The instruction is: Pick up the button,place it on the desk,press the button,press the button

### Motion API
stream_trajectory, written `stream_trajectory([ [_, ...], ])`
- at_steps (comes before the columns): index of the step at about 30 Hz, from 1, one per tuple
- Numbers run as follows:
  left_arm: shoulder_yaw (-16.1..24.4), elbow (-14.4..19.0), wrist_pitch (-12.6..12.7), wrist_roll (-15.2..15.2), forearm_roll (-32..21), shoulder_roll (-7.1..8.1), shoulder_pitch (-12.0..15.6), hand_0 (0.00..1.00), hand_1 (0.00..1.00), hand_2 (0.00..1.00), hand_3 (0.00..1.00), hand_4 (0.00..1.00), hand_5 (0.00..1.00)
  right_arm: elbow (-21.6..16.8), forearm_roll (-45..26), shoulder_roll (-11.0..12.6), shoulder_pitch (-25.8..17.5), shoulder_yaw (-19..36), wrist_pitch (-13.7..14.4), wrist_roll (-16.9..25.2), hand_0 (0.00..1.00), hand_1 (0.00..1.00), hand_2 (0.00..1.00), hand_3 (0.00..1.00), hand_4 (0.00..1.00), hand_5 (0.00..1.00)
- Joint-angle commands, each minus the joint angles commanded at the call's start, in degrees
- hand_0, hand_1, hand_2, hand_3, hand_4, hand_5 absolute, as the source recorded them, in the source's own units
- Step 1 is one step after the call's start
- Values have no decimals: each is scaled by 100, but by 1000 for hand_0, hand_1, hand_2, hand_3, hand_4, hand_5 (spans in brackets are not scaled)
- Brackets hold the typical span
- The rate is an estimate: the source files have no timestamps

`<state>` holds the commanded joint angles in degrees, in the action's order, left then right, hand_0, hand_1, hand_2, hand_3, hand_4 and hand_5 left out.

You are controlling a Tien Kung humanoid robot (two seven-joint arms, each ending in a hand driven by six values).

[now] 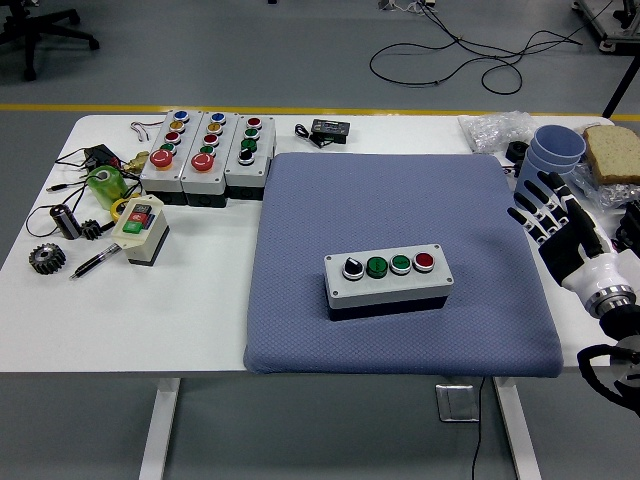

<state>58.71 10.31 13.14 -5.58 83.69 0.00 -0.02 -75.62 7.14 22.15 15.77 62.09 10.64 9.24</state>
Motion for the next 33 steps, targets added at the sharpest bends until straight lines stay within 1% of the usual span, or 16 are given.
stream_trajectory([
  [5, -23, 0, -1, 2, -26, 0, -3, 607, 642, 691, 563, 425, 764, 85, 158, 4, -21, 58, -86, -57, 768, 708, 741, 704, 754, 397],
  [6, -46, 0, 1, 8, -52, 0, -7, 607, 642, 691, 563, 422, 763, 100, 205, 6, -27, 76, -113, -73, 758, 702, 734, 698, 729, 367],
  [11, -115, 0, 13, 28, -156, 0, -25, 607, 642, 691, 563, 422, 763, 142, 300, 13, -32, 115, -197, -116, 758, 702, 734, 698, 729, 367],
  [12, -130, 0, 16, 33, -179, 0, -33, 606, 642, 691, 563, 422, 762, 155, 350, 13, -29, 127, -208, -117, 738, 687, 712, 685, 724, 362],
  [16, -168, 0, 21, 44, -237, 0, -47, 606, 642, 691, 563, 422, 762, 180, 468, 13, -23, 154, -240, -124, 738, 687, 712, 685, 724, 362],
  [17, -171, 0, 18, 45, -243, 0, -51, 606, 642, 691, 563, 422, 762, 193, 529, 17, -22, 168, -277, -140, 738, 687, 712, 685, 724, 362],
  [18, -165, 0, 14, 42, -233, 0, -51, 606, 642, 690, 563, 421, 760, 203, 561, 23, -25, 180, -307, -151, 716, 676, 701, 671, 719, 354],
  [23, -146, 0, 8, 34, -219, 0, -50, 606, 642, 690, 563, 421, 760, 273, 779, 23, -39, 282, -391, -194, 716, 676, 701, 671, 719, 354],
  [24, -137, 0, 6, 31, -208, 0, -50, 606, 642, 690, 563, 422, 762, 287, 839, 20, -43, 307, -404, -204, 699, 659, 681, 655, 715, 346],
  [26, -116, 0, 1, 22, -174, 0, -50, 606, 642, 690, 563, 422, 762, 313, 1046, 15, -62, 393, -435, -251, 699, 659, 681, 655, 715, 346],
  [28, -109, 0, -1, 20, -154, 0, -43, 606, 642, 690, 563, 422, 762, 329, 1242, 11, -97, 519, -529, -357, 699, 659, 681, 655, 715, 346],
  [33, -104, 0, 2, 26, -135, 0, -34, 606, 642, 691, 563, 422, 763, 324, 1455, 3, -141, 801, -714, -630, 693, 642, 667, 646, 713, 342],
])
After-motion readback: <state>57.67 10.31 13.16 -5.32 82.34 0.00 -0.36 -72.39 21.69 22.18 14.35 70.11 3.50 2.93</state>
